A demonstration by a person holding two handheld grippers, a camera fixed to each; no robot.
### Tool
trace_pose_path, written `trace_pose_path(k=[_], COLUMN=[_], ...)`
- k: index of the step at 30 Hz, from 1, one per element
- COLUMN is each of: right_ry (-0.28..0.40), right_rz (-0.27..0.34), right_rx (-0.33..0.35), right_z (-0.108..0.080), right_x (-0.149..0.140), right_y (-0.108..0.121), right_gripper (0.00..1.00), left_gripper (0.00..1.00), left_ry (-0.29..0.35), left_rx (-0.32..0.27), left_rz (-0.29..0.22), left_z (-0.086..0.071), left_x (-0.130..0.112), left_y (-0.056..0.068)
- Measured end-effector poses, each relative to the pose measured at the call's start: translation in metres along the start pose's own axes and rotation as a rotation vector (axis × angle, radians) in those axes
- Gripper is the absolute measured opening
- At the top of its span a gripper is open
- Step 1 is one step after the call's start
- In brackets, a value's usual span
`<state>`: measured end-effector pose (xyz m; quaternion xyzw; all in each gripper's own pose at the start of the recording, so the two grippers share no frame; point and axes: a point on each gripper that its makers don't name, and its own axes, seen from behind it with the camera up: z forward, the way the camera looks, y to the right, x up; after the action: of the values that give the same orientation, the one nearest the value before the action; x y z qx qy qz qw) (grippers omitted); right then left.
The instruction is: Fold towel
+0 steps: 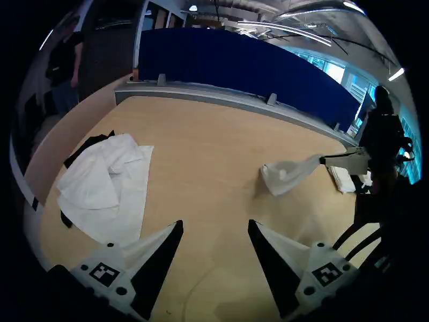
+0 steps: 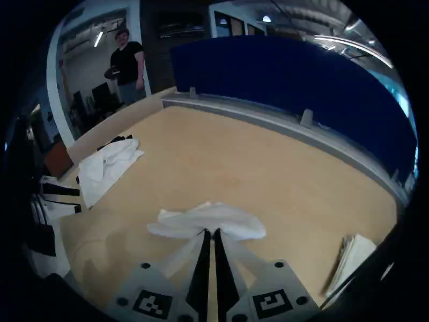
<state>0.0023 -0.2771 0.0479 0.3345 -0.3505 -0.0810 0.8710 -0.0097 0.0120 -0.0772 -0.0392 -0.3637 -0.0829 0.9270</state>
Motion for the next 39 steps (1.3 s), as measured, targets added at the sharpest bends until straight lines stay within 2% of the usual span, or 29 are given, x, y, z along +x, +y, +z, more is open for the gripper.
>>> trace_pose_path(k=[11, 24, 39], right_ry=[0.054, 0.076, 0.108], right_rz=[-0.016, -0.015, 0.003], right_rx=[0.008, 0.005, -0.026], right_z=[-0.021, -0.034, -0.054], right_x=[0.039, 0.058, 0.075], right_y=[0.002, 0.006, 0.032], right_gripper=[0.05, 0.05, 0.05], left_gripper=[0.89, 0.90, 0.89], left_ry=[0.018, 0.030, 0.034], left_rx=[0.011, 0.000, -0.010], left_rz=[-0.005, 0.000, 0.003], left_z=[-0.013, -0.020, -0.023], left_x=[0.004, 0.006, 0.008], left_y=[-0.004, -0.001, 0.004])
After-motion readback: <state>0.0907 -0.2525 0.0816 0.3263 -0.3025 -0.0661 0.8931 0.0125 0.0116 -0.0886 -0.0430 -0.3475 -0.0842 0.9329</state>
